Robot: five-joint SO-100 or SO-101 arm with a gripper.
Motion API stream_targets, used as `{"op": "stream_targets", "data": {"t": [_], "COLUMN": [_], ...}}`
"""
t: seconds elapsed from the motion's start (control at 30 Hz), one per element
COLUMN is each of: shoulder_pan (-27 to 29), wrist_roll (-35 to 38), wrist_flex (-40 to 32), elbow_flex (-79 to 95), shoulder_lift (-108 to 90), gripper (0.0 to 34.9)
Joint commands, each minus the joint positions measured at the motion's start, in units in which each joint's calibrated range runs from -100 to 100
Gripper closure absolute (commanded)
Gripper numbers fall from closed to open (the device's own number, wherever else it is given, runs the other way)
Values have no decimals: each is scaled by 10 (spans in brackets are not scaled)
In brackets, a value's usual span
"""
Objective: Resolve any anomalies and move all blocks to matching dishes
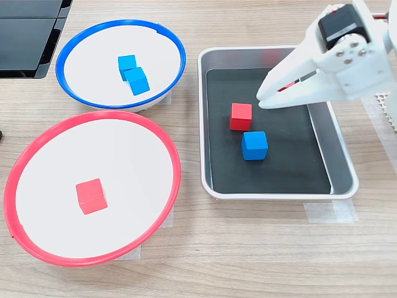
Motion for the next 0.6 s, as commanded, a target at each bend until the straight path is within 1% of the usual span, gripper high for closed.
{"op": "stream_targets", "data": {"t": [0.0, 0.1, 0.17, 0.23, 0.27, 0.33, 0.37, 0.4, 0.57], "shoulder_pan": [-3, -3, -9, -17, -23, -29, -37, -46, -65], "wrist_roll": [12, 18, 21, 25, 28, 31, 35, 39, 51], "wrist_flex": [34, 52, 61, 60, 56, 49, 45, 39, 29], "elbow_flex": [-81, -175, -242, -295, -320, -346, -361, -378, -421], "shoulder_lift": [110, 235, 329, 419, 463, 512, 547, 591, 703], "gripper": [321, 272, 253, 229, 210, 195, 174, 160, 154]}}
